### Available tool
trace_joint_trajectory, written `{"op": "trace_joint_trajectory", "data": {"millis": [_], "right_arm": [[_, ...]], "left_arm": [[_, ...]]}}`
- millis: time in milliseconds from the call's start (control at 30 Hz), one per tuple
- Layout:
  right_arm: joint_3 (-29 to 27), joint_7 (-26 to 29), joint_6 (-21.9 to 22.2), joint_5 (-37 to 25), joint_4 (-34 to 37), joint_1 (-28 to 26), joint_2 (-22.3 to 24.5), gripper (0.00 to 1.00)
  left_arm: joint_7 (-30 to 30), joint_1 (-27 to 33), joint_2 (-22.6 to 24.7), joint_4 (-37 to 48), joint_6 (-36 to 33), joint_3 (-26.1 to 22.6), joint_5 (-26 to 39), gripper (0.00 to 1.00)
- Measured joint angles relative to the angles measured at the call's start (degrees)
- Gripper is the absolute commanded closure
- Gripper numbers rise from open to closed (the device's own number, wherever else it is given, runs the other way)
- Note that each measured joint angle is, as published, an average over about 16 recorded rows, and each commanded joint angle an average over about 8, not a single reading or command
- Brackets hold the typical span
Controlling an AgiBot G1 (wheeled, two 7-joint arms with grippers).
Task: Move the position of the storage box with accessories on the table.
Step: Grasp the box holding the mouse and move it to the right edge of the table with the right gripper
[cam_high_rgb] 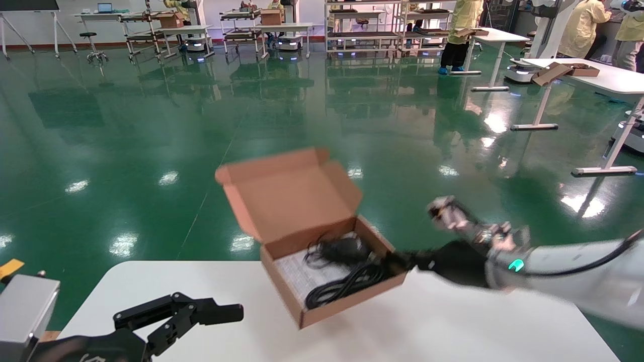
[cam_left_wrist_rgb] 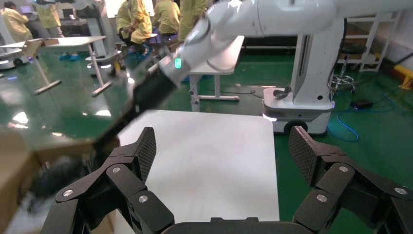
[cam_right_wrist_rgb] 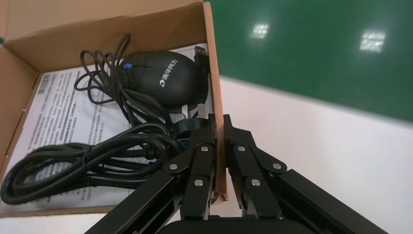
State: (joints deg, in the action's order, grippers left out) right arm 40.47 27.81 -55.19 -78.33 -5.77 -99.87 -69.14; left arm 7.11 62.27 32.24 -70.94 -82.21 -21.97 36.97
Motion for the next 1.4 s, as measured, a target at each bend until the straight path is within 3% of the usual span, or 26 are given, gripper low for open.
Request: {"op": "trace_joint_trajectory", "data": {"millis": [333,700,1000,1400], "right_arm": [[0.25,0.42,-5.18,-0.78,-2.06,-6.3,9.6,1.0],[0.18,1.03,-6.56,-1.48,-4.62,-8.72,21.23,1.0],[-0.35,0.3,-5.3,-1.09,-5.47,-6.57,27.28,1.0],[-2.14,-3.16,-2.27,1.6,-3.96,0.6,30.9,1.0]], "left_arm": [[0.0,0.0,0.0,0.0,0.0,0.0,0.0,0.0],[0.0,0.0,0.0,0.0,0.0,0.0,0.0,0.0],[0.0,0.0,0.0,0.0,0.0,0.0,0.0,0.0],[0.0,0.0,0.0,0.0,0.0,0.0,0.0,0.0]]}}
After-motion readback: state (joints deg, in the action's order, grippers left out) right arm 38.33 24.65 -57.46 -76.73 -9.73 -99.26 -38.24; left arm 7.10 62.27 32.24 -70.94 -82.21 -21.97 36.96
